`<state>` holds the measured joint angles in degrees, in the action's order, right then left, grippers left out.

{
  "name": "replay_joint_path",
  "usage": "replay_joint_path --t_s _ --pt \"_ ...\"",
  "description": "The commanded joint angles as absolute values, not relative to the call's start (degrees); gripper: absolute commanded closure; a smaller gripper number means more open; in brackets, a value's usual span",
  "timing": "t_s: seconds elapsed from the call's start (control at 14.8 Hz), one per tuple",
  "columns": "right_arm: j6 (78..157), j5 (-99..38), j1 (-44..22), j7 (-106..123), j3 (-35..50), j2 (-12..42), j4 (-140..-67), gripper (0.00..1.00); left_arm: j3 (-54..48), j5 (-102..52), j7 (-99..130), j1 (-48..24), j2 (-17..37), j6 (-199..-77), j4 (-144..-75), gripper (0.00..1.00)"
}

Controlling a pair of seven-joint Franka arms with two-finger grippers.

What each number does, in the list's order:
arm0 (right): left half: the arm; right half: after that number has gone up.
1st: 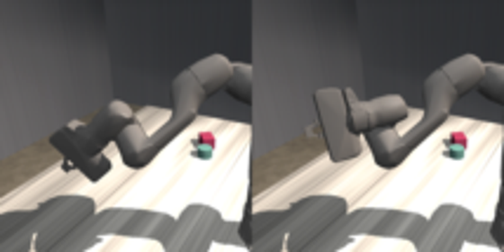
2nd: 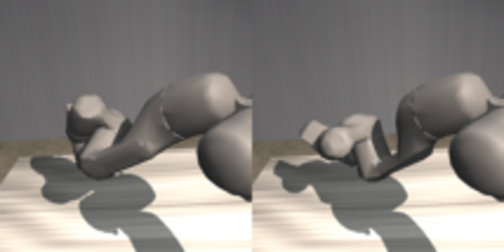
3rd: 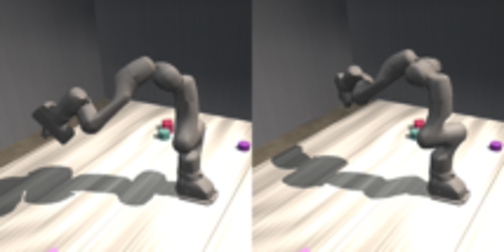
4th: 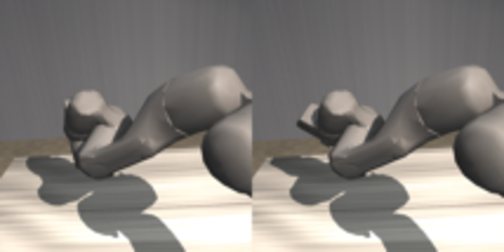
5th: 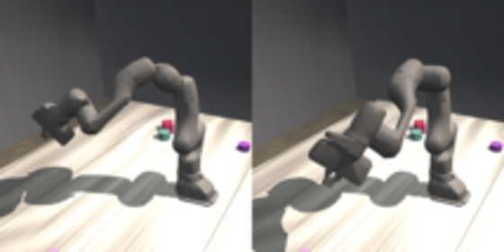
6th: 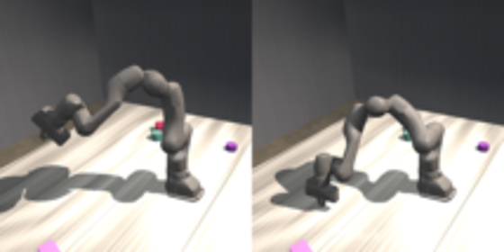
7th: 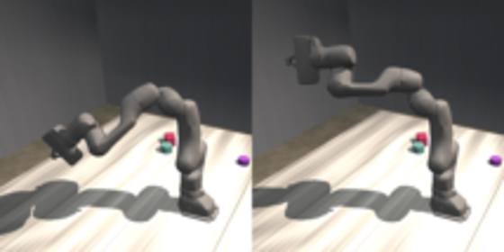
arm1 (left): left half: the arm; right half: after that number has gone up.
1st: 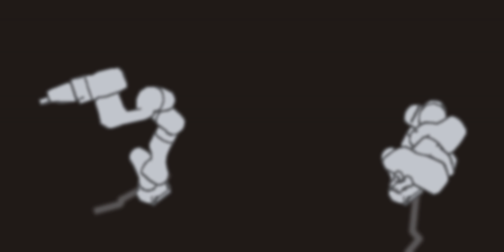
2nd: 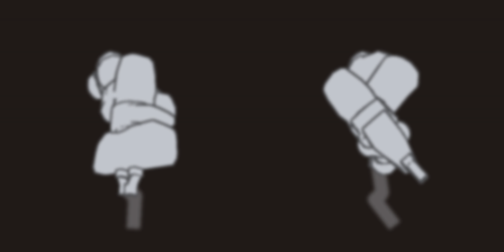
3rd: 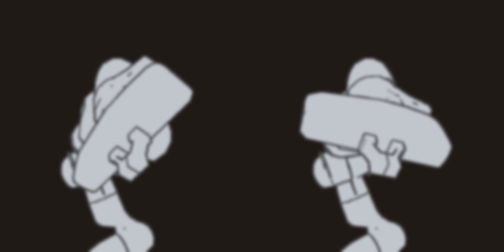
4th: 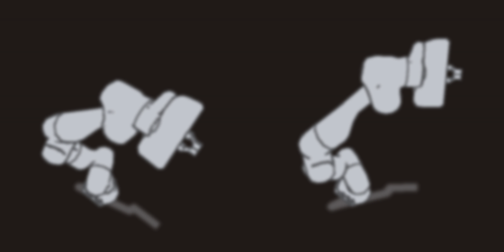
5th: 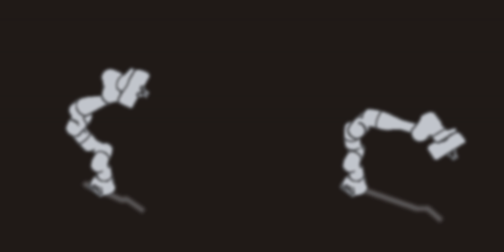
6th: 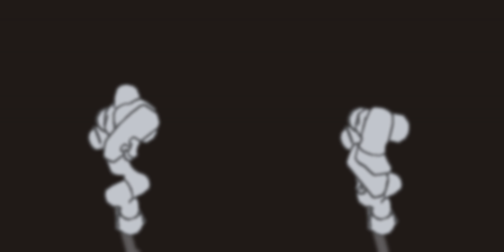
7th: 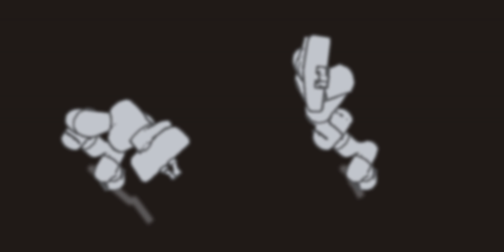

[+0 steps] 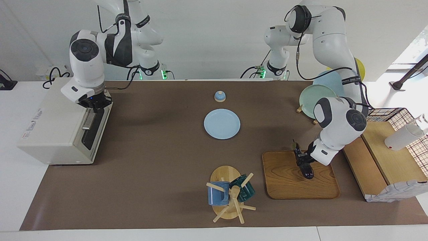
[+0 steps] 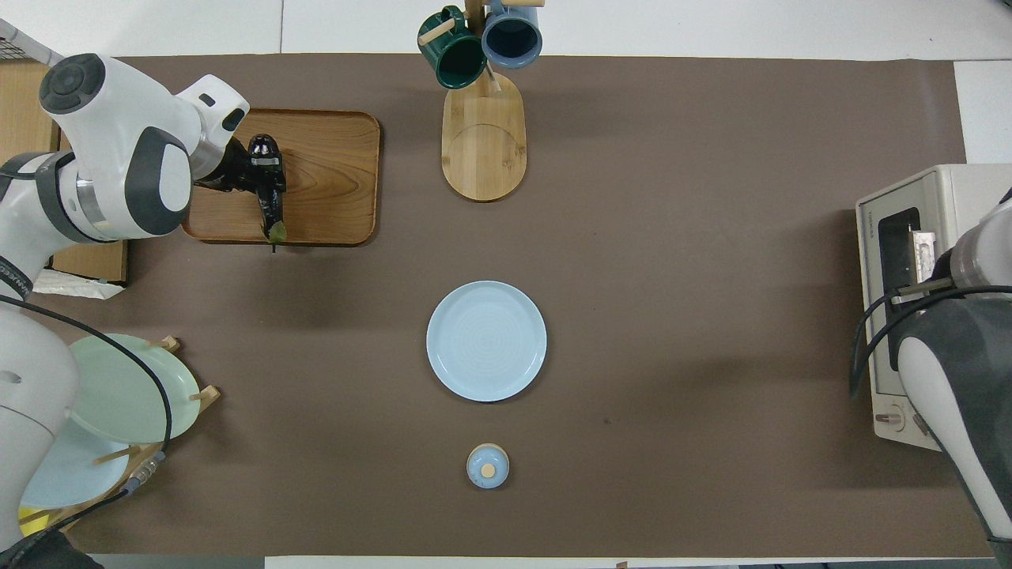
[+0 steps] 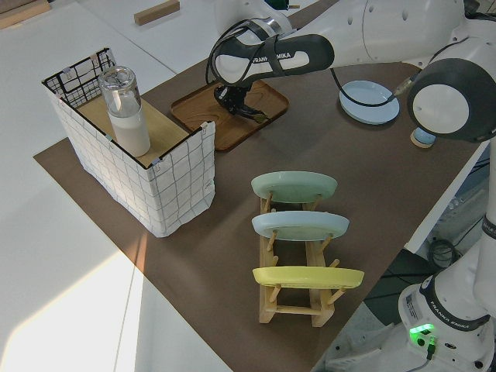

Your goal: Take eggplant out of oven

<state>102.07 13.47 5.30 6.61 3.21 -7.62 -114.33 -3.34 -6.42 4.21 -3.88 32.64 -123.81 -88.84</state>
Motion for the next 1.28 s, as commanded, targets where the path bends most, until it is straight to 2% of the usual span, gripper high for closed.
replay_joint_path --t_s 0.0,0.07,0.14,0.2,0.41,0.54,0.61,0.68,0.81,0.88,1.22 --pt "99.0 6.9 5.5 8.2 3.3 -7.4 -110.4 0.82 -3.3 -4.1 3.8 -3.8 34.3 -125.3 -87.6 1.00" --pt "98.8 6.5 5.5 8.3 3.3 -7.5 -110.4 0.54 -3.3 -2.7 3.7 -3.8 34.5 -124.9 -87.3 1.00" --pt "98.6 5.8 5.6 8.3 3.3 -7.6 -110.3 0.19 -3.3 -2.4 3.7 -3.8 34.5 -125.2 -87.3 1.00" --pt "97.7 4.6 5.7 8.3 3.3 -7.6 -109.5 0.00 -3.3 -2.4 3.7 -3.9 34.6 -125.7 -87.4 1.00" --pt "93.3 2.5 5.4 7.6 3.7 -6.3 -105.0 0.00 -3.3 -2.3 2.8 -4.1 34.6 -127.6 -87.9 1.00" --pt "93.2 2.6 5.1 7.5 4.1 -5.6 -103.0 0.00 -3.3 -2.3 0.1 -4.1 34.6 -127.7 -88.0 1.00" --pt "92.9 2.5 4.7 7.5 4.2 -4.5 -101.9 0.00 -3.3 -2.3 -0.1 -4.2 34.5 -127.3 -87.8 0.92" --pt "91.9 2.5 4.7 7.5 4.1 -3.7 -100.8 0.00 -3.3 -2.3 -0.2 -4.2 34.5 -126.5 -87.4 0.01" --pt "89.6 2.5 3.3 7.1 3.5 -1.6 -99.8 0.00 -3.2 -2.5 -0.2 -3.9 33.6 -123.1 -86.2 0.00" --pt "87.9 2.5 3.1 6.6 3.3 0.4 -97.0 0.00 -3.1 -3.2 0.3 -3.7 31.9 -121.6 -86.1 0.00" --pt "86.8 2.7 1.7 5.5 2.9 0.5 -95.4 0.00 -3.0 -3.3 1.4 -1.6 16.7 -107.1 -88.9 0.00"
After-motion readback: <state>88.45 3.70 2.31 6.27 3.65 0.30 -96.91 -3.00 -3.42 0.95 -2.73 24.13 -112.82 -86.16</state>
